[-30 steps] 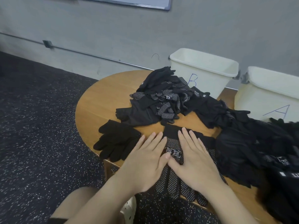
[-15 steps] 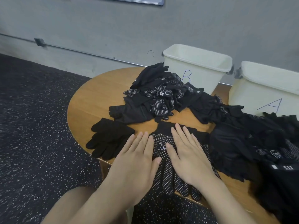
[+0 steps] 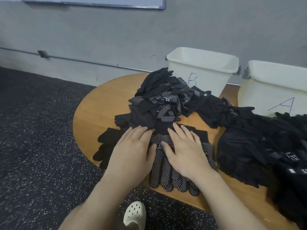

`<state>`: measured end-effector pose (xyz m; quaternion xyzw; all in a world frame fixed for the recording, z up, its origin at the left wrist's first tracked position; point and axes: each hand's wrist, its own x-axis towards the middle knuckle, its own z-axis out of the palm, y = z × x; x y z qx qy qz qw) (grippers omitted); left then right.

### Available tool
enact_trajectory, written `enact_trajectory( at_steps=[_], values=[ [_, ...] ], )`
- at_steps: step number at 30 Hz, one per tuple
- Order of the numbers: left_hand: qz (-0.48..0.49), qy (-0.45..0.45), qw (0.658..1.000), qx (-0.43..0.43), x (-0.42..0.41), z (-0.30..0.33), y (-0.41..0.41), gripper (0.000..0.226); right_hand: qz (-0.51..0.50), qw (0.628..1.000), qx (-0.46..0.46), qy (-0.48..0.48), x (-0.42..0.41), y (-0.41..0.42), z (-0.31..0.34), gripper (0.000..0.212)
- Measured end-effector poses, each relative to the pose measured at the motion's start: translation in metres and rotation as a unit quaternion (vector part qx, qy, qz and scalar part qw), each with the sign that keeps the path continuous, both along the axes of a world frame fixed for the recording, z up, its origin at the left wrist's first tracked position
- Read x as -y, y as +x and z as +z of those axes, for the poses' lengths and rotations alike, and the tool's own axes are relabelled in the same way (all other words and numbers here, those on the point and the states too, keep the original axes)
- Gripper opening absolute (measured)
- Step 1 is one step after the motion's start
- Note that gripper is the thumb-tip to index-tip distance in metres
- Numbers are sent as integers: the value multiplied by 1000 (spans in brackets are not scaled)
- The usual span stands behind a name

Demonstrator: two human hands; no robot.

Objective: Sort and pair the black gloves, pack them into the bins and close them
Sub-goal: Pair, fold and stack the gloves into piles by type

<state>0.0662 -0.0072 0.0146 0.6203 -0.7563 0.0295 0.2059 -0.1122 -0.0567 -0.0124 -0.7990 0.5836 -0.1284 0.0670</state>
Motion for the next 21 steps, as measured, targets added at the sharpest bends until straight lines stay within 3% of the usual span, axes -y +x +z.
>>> enact_trajectory(
  at_steps=[3, 7, 15, 21],
  values=[
    [50, 19, 998, -26, 23, 4, 13, 41, 12, 997, 14, -77, 13, 5, 13, 51],
    [96, 32, 992, -74, 33, -10, 28, 48, 65, 992, 71, -78, 34, 20, 26, 31],
    [144, 48, 986, -63, 27, -34, 39, 69, 105, 992, 40, -53, 55, 64, 22, 37],
    [134, 49, 987, -75, 25, -35, 40, 73, 74, 994, 38, -75, 61, 78, 15, 22]
  ],
)
